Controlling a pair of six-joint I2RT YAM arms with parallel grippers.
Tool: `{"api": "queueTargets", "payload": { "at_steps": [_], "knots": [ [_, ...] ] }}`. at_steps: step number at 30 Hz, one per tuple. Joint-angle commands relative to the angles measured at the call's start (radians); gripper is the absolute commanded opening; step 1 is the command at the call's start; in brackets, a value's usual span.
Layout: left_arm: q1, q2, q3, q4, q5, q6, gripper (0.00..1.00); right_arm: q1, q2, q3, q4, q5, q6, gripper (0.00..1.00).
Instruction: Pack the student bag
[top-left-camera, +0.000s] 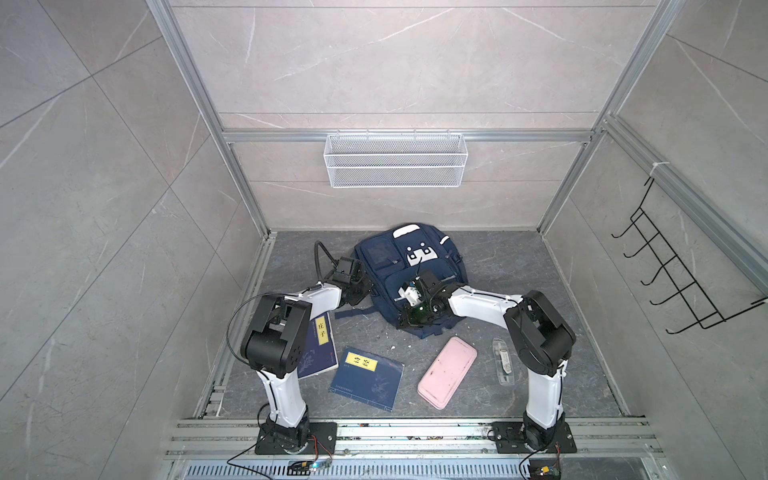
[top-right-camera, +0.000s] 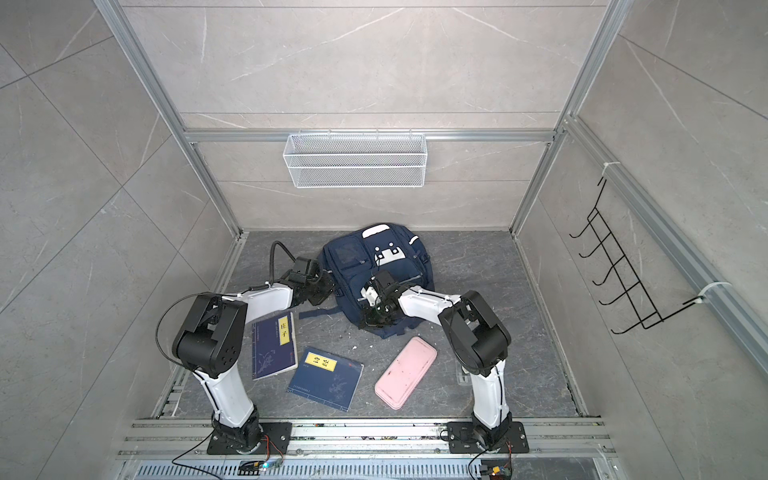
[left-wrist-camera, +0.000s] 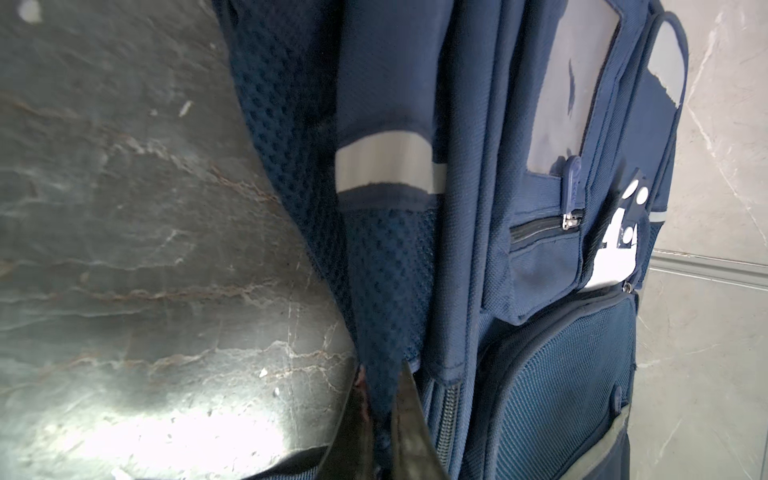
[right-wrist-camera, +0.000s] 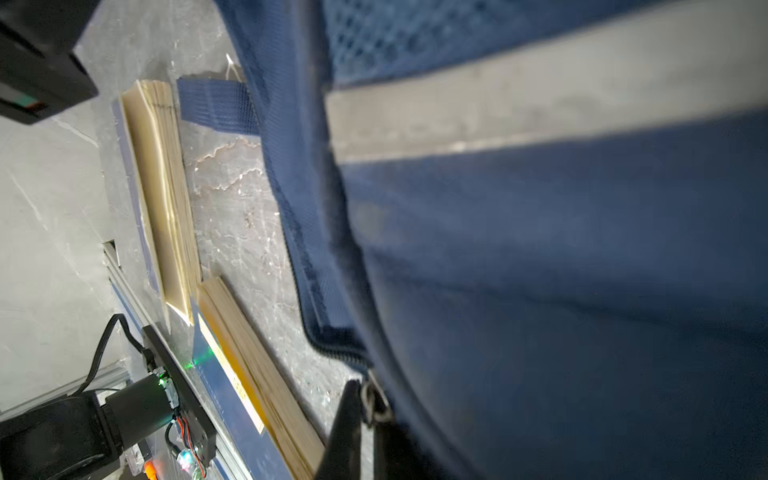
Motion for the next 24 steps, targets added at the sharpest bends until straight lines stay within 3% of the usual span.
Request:
{"api": "queueTargets", "payload": {
  "at_steps": [1, 6, 13, 17, 24],
  "knots": [
    [-0.011, -0.070, -0.040, -0.002, 0.031, -0.013, 0.00, -0.002, 0.015, 0.074, -0.008, 0.098, -0.042, 0.00],
    [-0.011, -0.118, -0.122, 0.024, 0.016, -0.035, 0.00, -0.048, -0.034, 0.077, -0.057, 0.163, -0.088, 0.00],
    [-0.033, -0.141, -0.219, 0.120, 0.029, -0.133, 0.00, -0.195, -0.143, 0.018, -0.108, 0.203, -0.147, 0.00],
    [-0.083, -0.114, -0.192, 0.140, 0.038, -0.154, 0.00, -0.210, -0.177, -0.007, -0.146, 0.231, -0.182, 0.00],
    [-0.139, -0.046, -0.099, 0.155, 0.044, -0.189, 0.02, -0.187, -0.190, -0.134, -0.062, 0.205, -0.123, 0.00]
  ]
}}
